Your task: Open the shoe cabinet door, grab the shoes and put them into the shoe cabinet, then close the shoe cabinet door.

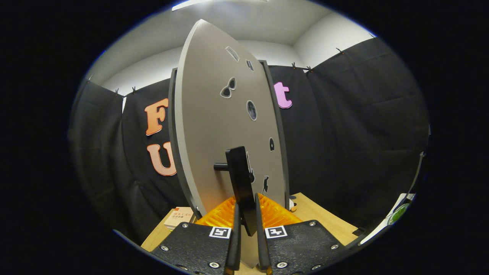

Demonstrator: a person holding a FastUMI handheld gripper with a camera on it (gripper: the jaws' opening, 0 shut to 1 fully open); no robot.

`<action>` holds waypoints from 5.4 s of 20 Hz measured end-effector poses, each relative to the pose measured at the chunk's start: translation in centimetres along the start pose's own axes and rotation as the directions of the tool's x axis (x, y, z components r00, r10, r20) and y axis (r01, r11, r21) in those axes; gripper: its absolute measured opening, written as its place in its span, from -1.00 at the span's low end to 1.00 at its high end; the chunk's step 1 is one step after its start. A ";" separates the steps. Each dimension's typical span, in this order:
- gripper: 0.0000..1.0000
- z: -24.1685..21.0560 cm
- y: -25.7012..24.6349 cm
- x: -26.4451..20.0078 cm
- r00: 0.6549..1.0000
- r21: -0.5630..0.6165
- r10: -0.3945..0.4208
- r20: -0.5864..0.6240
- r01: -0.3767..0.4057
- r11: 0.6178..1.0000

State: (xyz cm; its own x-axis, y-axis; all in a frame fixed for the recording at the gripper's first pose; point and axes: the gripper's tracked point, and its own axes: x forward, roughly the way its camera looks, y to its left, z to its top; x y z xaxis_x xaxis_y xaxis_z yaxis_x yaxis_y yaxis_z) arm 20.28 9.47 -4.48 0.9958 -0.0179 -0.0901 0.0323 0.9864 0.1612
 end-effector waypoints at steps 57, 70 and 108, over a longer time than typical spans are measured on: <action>-0.46 -3.2 -6.9 -5.5 0.999 -0.140 -0.031 -0.038 0.025 0.990; 0.28 -16.3 -1.9 -1.3 0.979 -0.154 0.041 -0.200 -0.072 0.985; -0.89 -48.3 1.5 11.1 0.754 -0.014 0.138 -0.643 -0.192 0.981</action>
State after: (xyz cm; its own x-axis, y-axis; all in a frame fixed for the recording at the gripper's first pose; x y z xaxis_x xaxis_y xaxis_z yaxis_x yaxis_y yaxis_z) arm 27.18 18.68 -52.72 0.6996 0.2278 -0.6772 -0.1608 0.9737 0.1614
